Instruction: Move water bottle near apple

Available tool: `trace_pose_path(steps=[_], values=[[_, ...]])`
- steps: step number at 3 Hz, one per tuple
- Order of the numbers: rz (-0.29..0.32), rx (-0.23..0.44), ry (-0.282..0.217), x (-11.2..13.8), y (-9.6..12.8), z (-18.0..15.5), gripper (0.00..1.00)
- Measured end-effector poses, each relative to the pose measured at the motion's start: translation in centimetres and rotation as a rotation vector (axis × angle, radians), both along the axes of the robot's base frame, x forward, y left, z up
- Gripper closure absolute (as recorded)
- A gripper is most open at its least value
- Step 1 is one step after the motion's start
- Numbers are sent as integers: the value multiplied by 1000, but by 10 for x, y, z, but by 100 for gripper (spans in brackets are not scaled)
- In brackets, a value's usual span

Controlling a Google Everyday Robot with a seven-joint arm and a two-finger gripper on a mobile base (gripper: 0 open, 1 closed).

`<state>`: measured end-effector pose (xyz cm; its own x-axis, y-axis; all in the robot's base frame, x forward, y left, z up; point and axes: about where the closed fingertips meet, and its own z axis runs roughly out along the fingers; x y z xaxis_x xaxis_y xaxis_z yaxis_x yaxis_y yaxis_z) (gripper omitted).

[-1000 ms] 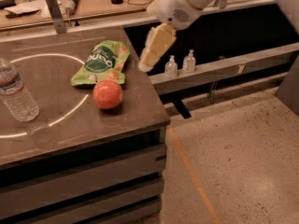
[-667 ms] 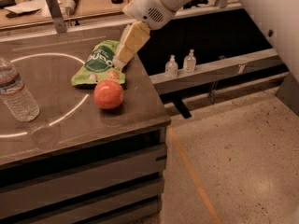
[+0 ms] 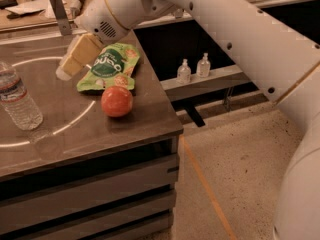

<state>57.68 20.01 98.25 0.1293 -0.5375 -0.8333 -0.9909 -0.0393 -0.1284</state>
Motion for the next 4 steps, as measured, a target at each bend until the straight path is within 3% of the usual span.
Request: trace_pose_path(steps=[1, 3, 4], values=[[31, 56, 1, -9, 38, -8, 0], [101, 123, 30, -33, 92, -21, 0], [150, 141, 53, -47, 106, -18, 20]])
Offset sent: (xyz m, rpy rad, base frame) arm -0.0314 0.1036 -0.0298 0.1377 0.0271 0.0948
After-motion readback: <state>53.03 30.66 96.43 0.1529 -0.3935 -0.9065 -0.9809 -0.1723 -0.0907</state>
